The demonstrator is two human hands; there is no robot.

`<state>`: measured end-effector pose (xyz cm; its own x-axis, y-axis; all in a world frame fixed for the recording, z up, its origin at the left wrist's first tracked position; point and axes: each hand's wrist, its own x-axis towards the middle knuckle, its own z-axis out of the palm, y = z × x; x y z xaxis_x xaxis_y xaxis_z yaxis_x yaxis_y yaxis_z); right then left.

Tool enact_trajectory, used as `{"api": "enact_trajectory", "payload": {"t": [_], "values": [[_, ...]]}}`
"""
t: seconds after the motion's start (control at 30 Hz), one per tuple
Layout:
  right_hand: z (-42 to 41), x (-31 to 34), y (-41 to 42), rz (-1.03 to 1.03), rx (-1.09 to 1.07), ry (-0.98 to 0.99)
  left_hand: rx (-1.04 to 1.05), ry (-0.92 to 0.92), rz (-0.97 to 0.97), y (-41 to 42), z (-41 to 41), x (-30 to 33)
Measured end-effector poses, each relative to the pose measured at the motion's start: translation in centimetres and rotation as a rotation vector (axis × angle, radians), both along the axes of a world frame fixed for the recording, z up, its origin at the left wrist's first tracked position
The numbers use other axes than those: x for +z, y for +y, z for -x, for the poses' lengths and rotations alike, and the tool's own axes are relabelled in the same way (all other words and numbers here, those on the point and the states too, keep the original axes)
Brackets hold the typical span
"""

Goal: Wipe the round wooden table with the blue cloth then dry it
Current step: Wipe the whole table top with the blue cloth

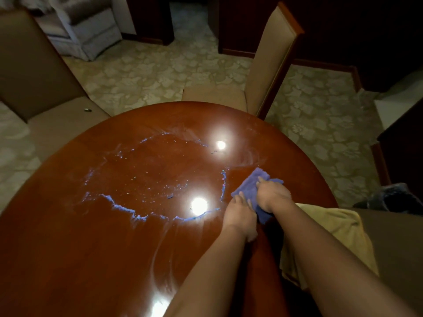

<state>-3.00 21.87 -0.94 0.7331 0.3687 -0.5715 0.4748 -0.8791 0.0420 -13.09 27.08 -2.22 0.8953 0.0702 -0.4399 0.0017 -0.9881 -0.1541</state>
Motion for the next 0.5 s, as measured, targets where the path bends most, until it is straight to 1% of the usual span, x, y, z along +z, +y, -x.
{"api": "enact_trajectory", "payload": {"t": [0.1, 0.27, 0.33, 0.4, 0.5], "values": [[-0.7, -0.6, -0.5, 0.046, -0.109, 0.001, -0.046, -0.014, 0.032, -0.7, -1.2, 0.4], [-3.4, -0.9, -0.8, -0.019, -0.181, -0.005, -0.023, -0.097, 0.093, 0.3, -3.3, 0.2], [-4.8, -1.1, -0.6, -0.025, -0.148, 0.006, -0.046, -0.134, 0.101, 0.8, -4.1, 0.0], [-6.2, -1.3, -0.1, -0.08, -0.089, 0.011, -0.075, -0.17, 0.092, 1.4, -4.8, -0.1], [-7.1, -0.2, 1.5, -0.148, -0.032, 0.037, -0.059, -0.203, 0.086, 2.3, -5.6, -0.4]]}}
